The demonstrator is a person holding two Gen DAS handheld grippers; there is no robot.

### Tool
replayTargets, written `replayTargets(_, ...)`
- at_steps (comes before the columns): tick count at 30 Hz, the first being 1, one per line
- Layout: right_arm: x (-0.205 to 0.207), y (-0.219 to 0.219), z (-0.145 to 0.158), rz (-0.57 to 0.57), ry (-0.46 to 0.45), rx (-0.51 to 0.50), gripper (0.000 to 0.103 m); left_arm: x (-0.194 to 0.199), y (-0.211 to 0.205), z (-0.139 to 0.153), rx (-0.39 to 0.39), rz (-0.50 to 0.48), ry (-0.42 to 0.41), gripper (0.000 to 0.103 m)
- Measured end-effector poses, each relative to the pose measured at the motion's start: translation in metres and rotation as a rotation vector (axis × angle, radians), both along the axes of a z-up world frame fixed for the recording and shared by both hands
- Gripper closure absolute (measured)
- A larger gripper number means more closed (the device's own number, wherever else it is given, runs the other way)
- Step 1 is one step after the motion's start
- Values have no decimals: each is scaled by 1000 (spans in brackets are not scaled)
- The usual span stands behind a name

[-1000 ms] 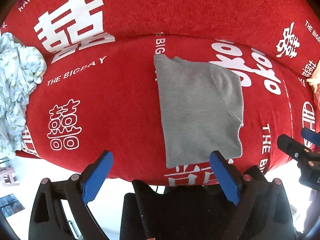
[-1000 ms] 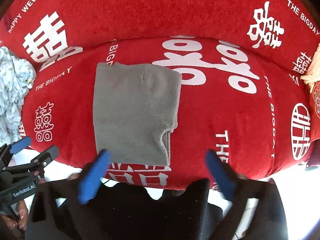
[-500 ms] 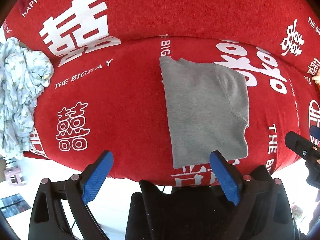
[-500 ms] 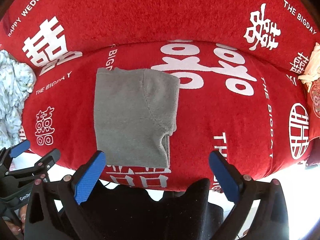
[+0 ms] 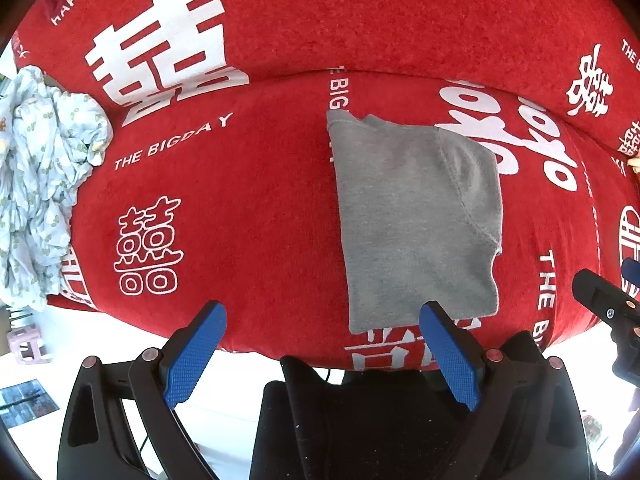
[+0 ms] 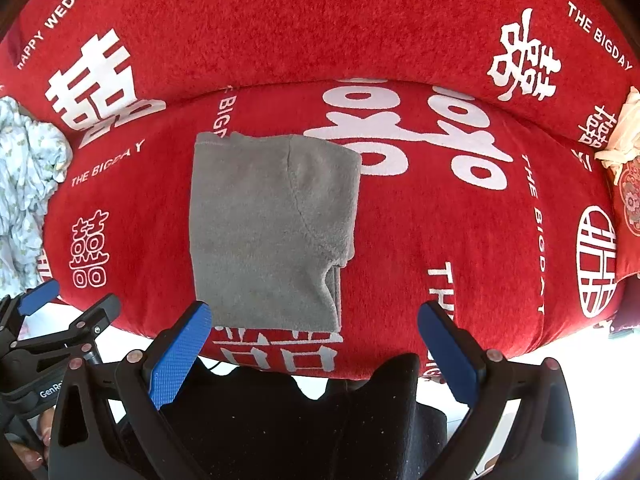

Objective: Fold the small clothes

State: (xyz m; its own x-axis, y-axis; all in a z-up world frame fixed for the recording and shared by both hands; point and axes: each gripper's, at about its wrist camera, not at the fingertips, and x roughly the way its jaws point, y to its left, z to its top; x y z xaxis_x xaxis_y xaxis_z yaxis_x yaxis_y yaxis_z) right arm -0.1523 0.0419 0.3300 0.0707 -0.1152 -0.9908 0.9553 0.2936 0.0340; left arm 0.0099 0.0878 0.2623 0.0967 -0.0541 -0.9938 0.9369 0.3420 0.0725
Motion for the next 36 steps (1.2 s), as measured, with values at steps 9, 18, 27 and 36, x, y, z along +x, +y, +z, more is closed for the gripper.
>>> replayTargets(9, 0, 0, 1, -7, -4, 1, 0, 2, 1, 0, 0, -2, 1, 5)
replayTargets(18, 1, 0, 2, 0, -1, -4, 0, 3, 3, 2, -3, 6, -1, 5)
replayTargets(27, 2, 1, 2, 0, 4, -8, 0, 4, 3, 3, -4, 4, 2, 5)
replayTargets(36, 2, 1, 2, 2, 5, -11, 0, -3, 5, 5, -9, 12, -2, 5)
